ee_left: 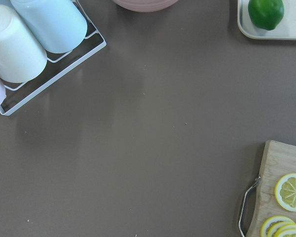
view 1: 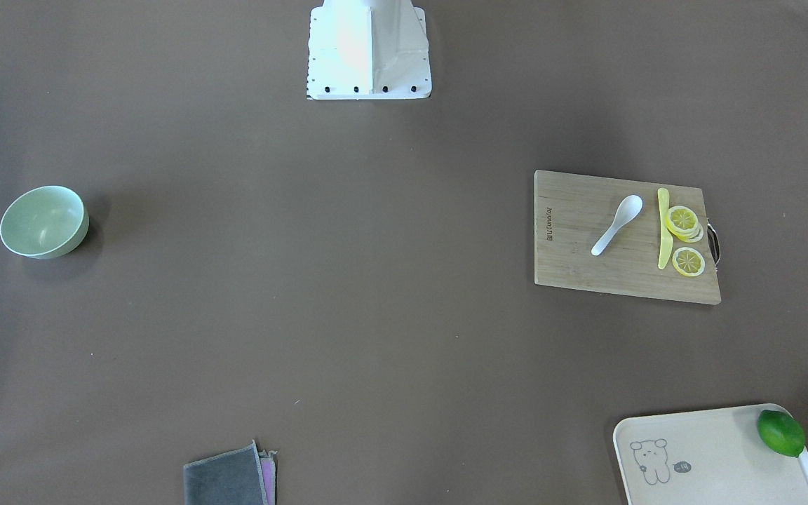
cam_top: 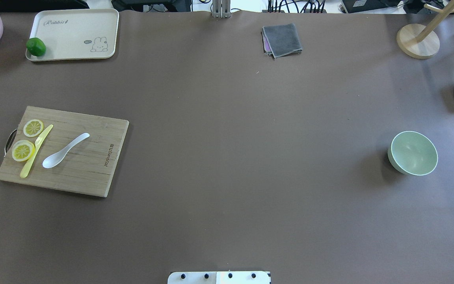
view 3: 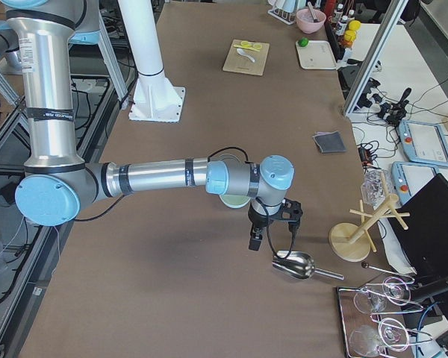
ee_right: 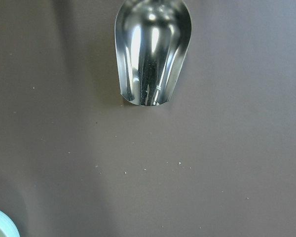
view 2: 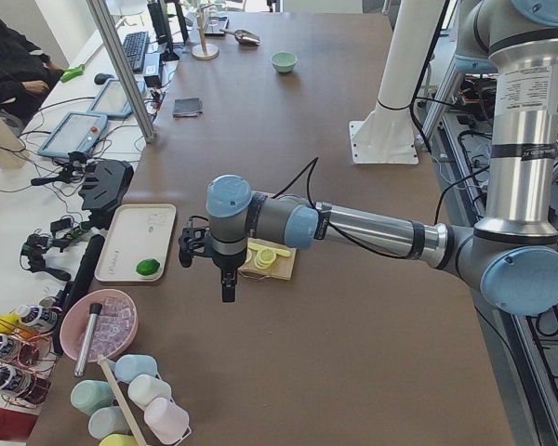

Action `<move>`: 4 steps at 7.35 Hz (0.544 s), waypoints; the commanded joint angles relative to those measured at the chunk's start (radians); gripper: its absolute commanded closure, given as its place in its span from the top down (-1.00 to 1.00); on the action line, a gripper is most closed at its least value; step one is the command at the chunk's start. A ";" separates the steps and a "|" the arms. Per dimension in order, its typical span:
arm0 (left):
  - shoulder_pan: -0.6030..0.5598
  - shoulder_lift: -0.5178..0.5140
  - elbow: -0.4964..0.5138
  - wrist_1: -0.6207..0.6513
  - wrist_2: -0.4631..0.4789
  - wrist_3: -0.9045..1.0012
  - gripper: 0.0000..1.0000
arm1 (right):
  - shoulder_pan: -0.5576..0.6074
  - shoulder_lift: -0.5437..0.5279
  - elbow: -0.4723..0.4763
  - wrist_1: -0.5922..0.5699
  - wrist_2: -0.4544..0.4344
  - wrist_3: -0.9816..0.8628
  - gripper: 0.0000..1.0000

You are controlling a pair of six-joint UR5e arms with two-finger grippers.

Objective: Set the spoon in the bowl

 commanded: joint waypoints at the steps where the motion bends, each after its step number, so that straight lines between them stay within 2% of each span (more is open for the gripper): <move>1: 0.000 -0.002 -0.002 -0.001 0.001 0.000 0.96 | 0.000 -0.006 0.010 0.000 -0.001 0.000 1.00; 4: 0.000 0.004 0.013 -0.001 0.004 0.000 0.96 | 0.000 -0.001 0.010 0.000 0.004 0.002 1.00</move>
